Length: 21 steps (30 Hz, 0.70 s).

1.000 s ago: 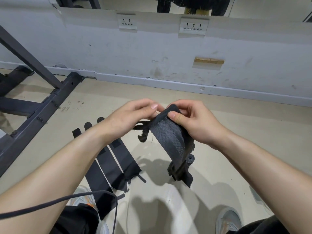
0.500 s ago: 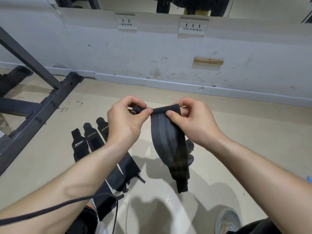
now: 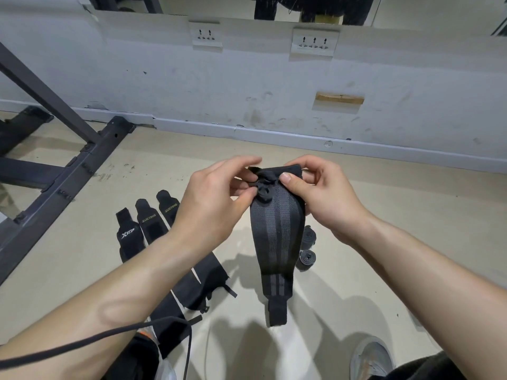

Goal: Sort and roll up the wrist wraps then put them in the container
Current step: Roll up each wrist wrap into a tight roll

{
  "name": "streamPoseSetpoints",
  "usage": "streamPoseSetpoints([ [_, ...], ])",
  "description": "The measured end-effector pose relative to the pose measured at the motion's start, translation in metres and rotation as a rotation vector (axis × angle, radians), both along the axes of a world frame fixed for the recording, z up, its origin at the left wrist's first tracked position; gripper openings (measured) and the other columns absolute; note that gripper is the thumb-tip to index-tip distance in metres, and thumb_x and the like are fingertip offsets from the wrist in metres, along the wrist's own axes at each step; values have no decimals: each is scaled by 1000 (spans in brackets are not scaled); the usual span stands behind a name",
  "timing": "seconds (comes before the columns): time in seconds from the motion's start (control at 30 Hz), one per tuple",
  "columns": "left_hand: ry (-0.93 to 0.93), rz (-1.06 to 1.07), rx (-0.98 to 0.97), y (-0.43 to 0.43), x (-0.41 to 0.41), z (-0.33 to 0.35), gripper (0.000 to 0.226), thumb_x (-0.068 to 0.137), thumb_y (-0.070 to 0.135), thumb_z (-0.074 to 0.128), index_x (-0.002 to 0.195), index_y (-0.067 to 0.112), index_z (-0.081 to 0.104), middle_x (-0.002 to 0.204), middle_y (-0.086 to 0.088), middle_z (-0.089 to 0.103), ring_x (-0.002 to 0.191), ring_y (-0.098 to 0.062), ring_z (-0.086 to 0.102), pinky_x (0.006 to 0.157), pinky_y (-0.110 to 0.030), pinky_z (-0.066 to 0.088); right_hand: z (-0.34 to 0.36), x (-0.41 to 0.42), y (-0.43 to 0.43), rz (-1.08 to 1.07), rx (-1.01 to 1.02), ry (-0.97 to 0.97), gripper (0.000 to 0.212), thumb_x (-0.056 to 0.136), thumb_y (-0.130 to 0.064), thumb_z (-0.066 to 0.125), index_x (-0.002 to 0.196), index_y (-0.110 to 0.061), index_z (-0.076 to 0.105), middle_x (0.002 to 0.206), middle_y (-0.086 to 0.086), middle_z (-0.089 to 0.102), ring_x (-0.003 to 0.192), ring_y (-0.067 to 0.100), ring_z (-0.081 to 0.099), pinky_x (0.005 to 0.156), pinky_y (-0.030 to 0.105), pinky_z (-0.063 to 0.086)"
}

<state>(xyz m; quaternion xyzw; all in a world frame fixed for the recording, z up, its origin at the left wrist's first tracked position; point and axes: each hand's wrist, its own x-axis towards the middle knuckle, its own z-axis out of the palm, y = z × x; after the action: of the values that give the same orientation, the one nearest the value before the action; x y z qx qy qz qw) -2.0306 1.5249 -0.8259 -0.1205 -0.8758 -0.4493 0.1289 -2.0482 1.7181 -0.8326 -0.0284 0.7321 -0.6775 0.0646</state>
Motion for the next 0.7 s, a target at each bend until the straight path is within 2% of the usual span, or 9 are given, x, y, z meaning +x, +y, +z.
streamPoseSetpoints([
  [0.07,6,8,-7,-3,-2,0,47,85,4,80,127,21,69,92,13,70,83,-3,67,76,-10,53,1,2,-1,25,-35,-11,3,99,-6,64,97,-9,65,78,5,71,59,10,64,48,19,46],
  [0.17,130,6,-89,-5,-5,-2,24,84,9,82,105,20,79,87,10,68,82,-1,63,66,-8,45,2,3,-3,42,-62,-15,2,99,-6,63,99,-6,65,82,8,72,62,11,66,49,19,47],
  [0.27,148,29,-73,-8,-7,-4,13,84,21,83,94,28,80,95,10,59,91,-7,59,72,-15,44,4,4,-5,49,-91,-22,5,100,-6,62,102,-3,65,81,6,73,62,10,67,50,17,47],
  [0.37,-85,-13,194,-8,-8,0,15,84,19,82,87,33,78,109,11,61,105,-10,65,90,-31,56,5,6,-6,59,-104,-23,4,100,-7,61,100,-7,65,80,4,73,62,9,67,50,17,47],
  [0.43,-267,-41,354,-7,-8,5,19,85,9,81,83,28,76,98,6,74,92,-13,72,91,-43,59,5,7,-6,64,-105,-28,5,100,-8,62,98,-10,65,79,3,73,61,10,66,48,18,46],
  [0.47,-285,-40,352,-6,-7,7,20,84,7,81,82,26,75,92,3,76,84,-16,72,89,-44,60,5,7,-6,69,-99,-32,5,100,-9,62,98,-11,65,78,3,73,61,11,66,48,19,45],
  [0.57,-214,0,263,-2,-3,8,21,81,12,85,80,30,74,86,6,76,80,-24,70,78,-36,58,5,8,-7,88,-71,-43,4,101,-12,62,100,-13,65,78,4,72,62,15,65,48,22,46],
  [0.63,-182,18,258,-1,-1,8,29,80,11,86,87,33,69,86,8,74,76,-18,68,71,-27,56,4,8,-7,107,-66,-42,3,101,-14,62,102,-13,65,75,0,72,61,13,64,47,23,47],
  [0.7,-174,27,298,-1,-2,7,40,79,8,86,97,35,61,89,6,74,70,-12,66,72,-26,55,5,8,-8,136,-75,-36,9,95,-17,67,103,-13,65,75,-2,72,62,10,65,49,23,48],
])
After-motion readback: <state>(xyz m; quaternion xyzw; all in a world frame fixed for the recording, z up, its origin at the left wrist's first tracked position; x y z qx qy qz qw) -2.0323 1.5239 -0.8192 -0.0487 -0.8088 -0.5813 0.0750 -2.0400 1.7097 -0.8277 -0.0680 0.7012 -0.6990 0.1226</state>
